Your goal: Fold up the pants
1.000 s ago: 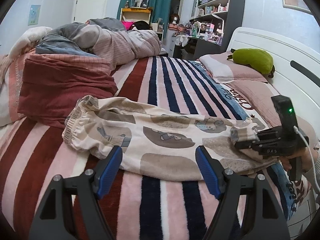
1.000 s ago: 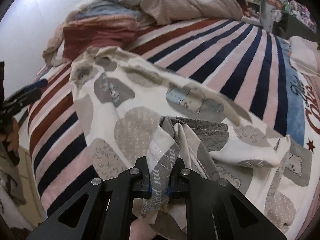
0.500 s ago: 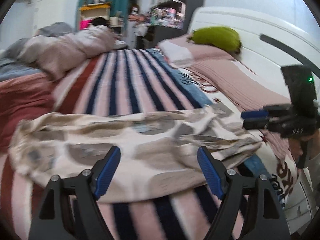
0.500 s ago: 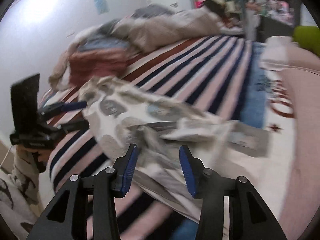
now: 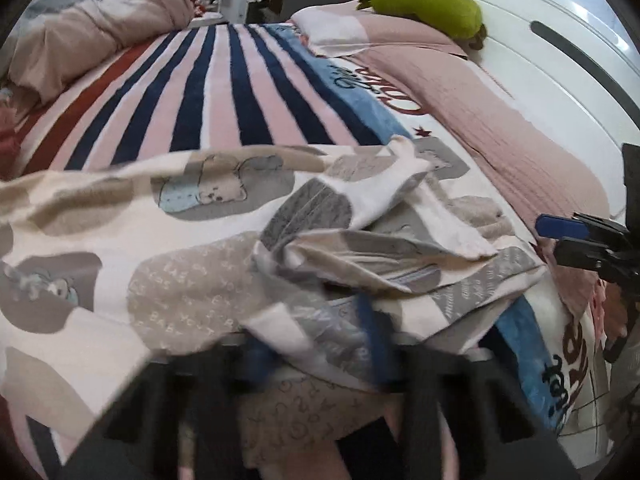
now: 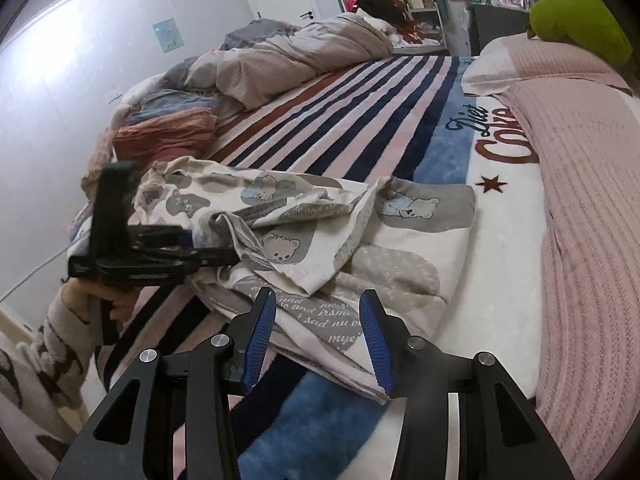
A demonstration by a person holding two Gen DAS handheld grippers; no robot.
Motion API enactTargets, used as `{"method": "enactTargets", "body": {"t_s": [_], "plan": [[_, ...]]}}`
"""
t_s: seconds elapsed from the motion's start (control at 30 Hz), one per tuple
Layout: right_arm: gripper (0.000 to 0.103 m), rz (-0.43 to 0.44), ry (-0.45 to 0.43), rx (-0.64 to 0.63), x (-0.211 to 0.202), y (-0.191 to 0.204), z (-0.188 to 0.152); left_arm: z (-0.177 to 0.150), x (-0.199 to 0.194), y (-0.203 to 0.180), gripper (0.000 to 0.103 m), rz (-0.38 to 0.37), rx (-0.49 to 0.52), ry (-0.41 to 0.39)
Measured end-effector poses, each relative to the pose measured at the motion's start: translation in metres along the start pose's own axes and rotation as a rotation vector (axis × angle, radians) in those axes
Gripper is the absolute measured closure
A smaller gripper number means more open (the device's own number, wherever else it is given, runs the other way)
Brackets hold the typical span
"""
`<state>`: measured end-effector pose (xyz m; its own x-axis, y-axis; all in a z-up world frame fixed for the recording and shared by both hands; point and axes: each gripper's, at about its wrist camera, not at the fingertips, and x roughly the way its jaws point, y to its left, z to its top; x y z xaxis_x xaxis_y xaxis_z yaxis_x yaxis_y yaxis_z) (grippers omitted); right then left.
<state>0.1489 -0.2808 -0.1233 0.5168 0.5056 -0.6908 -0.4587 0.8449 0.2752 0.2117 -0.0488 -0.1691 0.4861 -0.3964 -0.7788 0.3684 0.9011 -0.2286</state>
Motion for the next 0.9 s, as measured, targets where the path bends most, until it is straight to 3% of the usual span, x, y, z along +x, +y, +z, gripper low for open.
{"method": "enactTargets", "body": {"t_s": [0.17,0.3,0.37,0.43,0.47,0.6,0.7,0.83,0.9], "plan": [[0.064,0.003,-0.017,0.002,-0.002,-0.001,0.004,-0.003,-0.036,0.008,0.095,-0.021,-0.036,-0.102],[0.064,0.004,-0.018,-0.005,0.001,0.002,0.008,-0.013,-0.051,0.016,0.093,0.058,-0.030,-0.104],[0.064,0.012,-0.011,-0.004,0.006,0.004,0.008,-0.019,-0.046,0.017,0.078,0.099,-0.005,-0.056],[0.064,0.018,-0.007,0.000,0.009,0.006,0.008,-0.023,-0.044,0.014,0.038,0.130,0.048,-0.035],[0.064,0.021,-0.007,0.000,0.010,0.007,0.008,-0.024,-0.048,0.009,0.036,0.139,0.091,-0.042],[0.064,0.034,-0.005,-0.007,0.010,0.011,0.009,-0.011,-0.062,0.000,0.029,0.162,0.211,-0.074],[0.064,0.072,0.003,0.003,0.011,0.012,0.010,0.003,-0.065,-0.010,0.029,0.127,0.306,-0.070],[0.064,0.072,0.003,0.001,0.011,0.014,0.010,0.013,-0.048,-0.031,0.029,0.046,0.438,0.027],[0.064,0.077,0.004,0.007,0.011,0.012,0.010,0.014,-0.036,-0.035,0.029,0.085,0.487,0.064]]}}
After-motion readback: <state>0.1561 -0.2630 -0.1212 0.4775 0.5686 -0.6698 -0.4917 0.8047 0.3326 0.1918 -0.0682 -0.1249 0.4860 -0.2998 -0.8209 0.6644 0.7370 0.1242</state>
